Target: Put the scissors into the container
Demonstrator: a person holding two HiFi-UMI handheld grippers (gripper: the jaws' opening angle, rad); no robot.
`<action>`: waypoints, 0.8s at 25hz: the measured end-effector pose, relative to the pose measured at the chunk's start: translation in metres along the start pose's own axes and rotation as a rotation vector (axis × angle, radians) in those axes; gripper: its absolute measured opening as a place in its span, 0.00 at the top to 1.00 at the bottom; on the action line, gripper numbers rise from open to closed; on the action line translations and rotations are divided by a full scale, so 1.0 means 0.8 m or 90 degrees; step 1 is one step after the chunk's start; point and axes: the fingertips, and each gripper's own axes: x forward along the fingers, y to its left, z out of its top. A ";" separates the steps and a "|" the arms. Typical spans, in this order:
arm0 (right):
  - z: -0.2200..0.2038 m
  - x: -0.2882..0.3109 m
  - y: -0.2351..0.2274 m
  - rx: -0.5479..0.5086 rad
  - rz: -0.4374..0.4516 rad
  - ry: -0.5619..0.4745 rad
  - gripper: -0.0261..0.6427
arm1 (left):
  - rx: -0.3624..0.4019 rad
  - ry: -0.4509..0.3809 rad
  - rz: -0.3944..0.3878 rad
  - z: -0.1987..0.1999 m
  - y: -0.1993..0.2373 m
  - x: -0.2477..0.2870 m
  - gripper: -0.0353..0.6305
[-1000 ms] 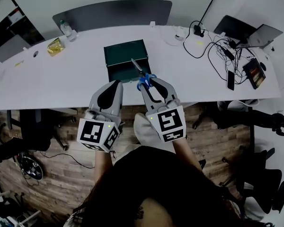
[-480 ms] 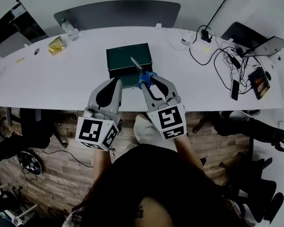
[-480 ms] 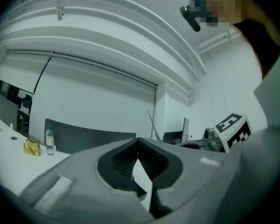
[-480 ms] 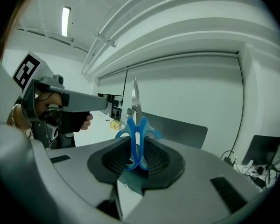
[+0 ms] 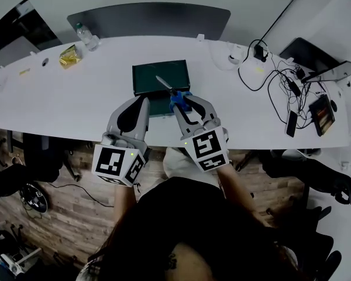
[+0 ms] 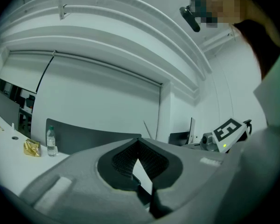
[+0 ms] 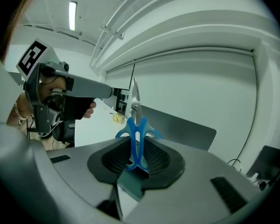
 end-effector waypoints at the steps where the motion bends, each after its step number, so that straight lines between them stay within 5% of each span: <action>1: -0.002 0.005 -0.002 -0.005 0.006 0.003 0.83 | 0.000 -0.001 0.003 0.000 0.003 0.004 0.93; 20: -0.066 0.107 -0.004 -0.119 0.133 0.097 0.83 | -0.015 0.007 0.064 -0.017 0.070 0.058 0.93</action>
